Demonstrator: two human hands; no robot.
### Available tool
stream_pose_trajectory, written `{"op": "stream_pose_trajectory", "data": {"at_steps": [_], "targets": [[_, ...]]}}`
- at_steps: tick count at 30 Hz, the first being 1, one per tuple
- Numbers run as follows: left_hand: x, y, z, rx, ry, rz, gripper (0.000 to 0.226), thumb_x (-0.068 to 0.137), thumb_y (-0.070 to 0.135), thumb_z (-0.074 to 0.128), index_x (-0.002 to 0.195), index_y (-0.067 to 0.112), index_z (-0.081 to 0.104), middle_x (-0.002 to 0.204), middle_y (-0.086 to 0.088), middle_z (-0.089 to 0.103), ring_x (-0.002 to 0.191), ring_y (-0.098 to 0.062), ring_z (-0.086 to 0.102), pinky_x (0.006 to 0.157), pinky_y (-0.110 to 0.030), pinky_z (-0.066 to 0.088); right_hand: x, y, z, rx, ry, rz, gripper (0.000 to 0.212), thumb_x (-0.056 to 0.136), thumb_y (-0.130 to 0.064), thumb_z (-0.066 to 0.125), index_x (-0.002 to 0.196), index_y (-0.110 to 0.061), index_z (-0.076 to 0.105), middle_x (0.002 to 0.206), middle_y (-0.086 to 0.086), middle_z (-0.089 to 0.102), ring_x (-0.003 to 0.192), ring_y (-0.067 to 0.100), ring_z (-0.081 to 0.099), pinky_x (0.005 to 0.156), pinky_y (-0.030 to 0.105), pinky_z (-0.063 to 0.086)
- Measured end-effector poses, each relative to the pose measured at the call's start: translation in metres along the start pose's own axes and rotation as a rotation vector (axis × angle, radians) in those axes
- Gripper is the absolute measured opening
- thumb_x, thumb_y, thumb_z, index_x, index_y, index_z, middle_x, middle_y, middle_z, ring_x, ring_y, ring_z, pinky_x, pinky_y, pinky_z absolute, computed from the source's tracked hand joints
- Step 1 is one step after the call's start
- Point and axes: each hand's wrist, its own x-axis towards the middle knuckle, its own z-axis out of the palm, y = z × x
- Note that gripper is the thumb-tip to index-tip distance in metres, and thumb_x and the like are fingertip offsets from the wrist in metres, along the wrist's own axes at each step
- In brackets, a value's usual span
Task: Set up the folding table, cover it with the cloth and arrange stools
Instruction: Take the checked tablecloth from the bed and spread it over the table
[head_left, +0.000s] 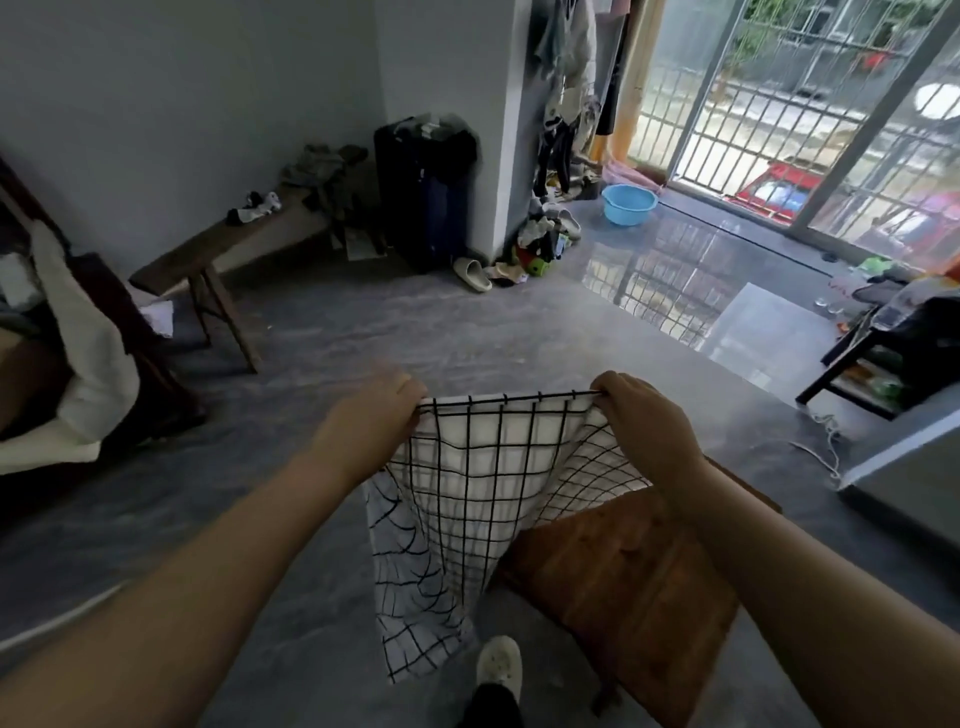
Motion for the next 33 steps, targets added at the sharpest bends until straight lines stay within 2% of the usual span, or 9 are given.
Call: {"op": "stream_pose_trajectory", "data": {"at_steps": [3,5,7,8,11,17,22,25,33], "targets": [[0.033,0.002,0.013,-0.027,-0.012,-0.008,0.008,0.083,0.008,0.063,0.09,0.007,0.06,0.085,-0.011,0.058,0.072,-0.029,0.056,0.049,-0.027,0.03,0.018,0.024,0.004,-0.012,-0.024,-0.012,0.012,0.096,-0.025,0.048,0.102,-0.016,0.055,0.096,-0.001,0.065,0.09,0.023,0.061,0.062,0.031,0.042],[0.059,0.002,0.018,-0.021,-0.027,-0.012,0.012,0.075,0.005,0.071,0.081,0.007,0.061,0.074,-0.009,0.057,0.058,-0.027,0.054,0.043,-0.018,0.015,0.037,0.041,0.006,-0.022,-0.058,-0.005,0.012,0.096,-0.025,0.049,0.102,-0.017,0.056,0.096,-0.001,0.064,0.09,0.023,0.061,0.061,0.029,0.04],[0.085,-0.003,0.027,-0.024,-0.005,-0.027,0.016,0.07,0.004,0.076,0.076,0.008,0.061,0.069,-0.009,0.057,0.051,-0.026,0.052,0.046,-0.016,0.007,0.06,0.056,0.008,-0.028,-0.08,0.003,0.013,0.096,-0.025,0.05,0.102,-0.017,0.057,0.097,-0.001,0.065,0.09,0.023,0.06,0.062,0.028,0.039],[0.097,-0.006,0.033,-0.045,-0.007,-0.035,0.015,0.071,0.004,0.075,0.078,0.007,0.062,0.07,-0.01,0.058,0.053,-0.027,0.054,0.045,-0.019,0.01,0.073,0.063,0.009,-0.034,-0.089,0.006,0.013,0.096,-0.025,0.05,0.102,-0.016,0.057,0.097,-0.001,0.065,0.09,0.023,0.061,0.062,0.028,0.038],[0.129,-0.016,0.052,-0.101,0.012,-0.087,0.011,0.077,0.007,0.071,0.085,0.007,0.062,0.081,-0.011,0.061,0.067,-0.03,0.059,0.055,-0.025,0.023,0.105,0.08,0.015,-0.058,-0.126,0.023,0.013,0.095,-0.025,0.051,0.103,-0.017,0.057,0.1,0.0,0.065,0.091,0.025,0.061,0.063,0.032,0.042],[0.17,-0.025,0.067,-0.156,0.008,-0.149,0.014,0.088,0.014,0.059,0.1,0.007,0.061,0.099,-0.01,0.06,0.084,-0.028,0.058,0.06,-0.027,0.026,0.137,0.104,0.03,-0.018,-0.107,0.053,0.013,0.093,-0.023,0.055,0.104,-0.016,0.058,0.094,0.001,0.067,0.085,0.026,0.062,0.062,0.03,0.041],[0.177,-0.04,0.072,-0.132,0.018,-0.219,0.009,0.088,0.014,0.057,0.097,0.01,0.06,0.096,-0.005,0.059,0.074,-0.026,0.057,0.056,-0.027,0.026,0.162,0.13,0.053,-0.007,-0.156,0.071,0.018,0.094,-0.026,0.053,0.1,-0.013,0.063,0.095,0.005,0.068,0.087,0.029,0.063,0.066,0.03,0.042],[0.176,-0.05,0.071,-0.056,0.017,-0.214,0.008,0.084,0.011,0.063,0.091,0.008,0.06,0.089,-0.008,0.06,0.067,-0.029,0.057,0.049,-0.03,0.03,0.182,0.135,0.065,-0.023,-0.174,0.018,0.019,0.095,-0.025,0.051,0.099,-0.011,0.064,0.095,0.006,0.068,0.086,0.03,0.063,0.067,0.034,0.046],[0.164,-0.034,0.056,0.123,0.085,-0.321,0.012,0.082,0.016,0.066,0.088,0.008,0.059,0.083,-0.009,0.058,0.059,-0.029,0.056,0.042,-0.03,0.038,0.248,0.137,0.076,0.031,-0.097,-0.182,0.021,0.096,-0.023,0.051,0.102,-0.007,0.064,0.098,0.01,0.068,0.09,0.032,0.062,0.069,0.032,0.039]]}}
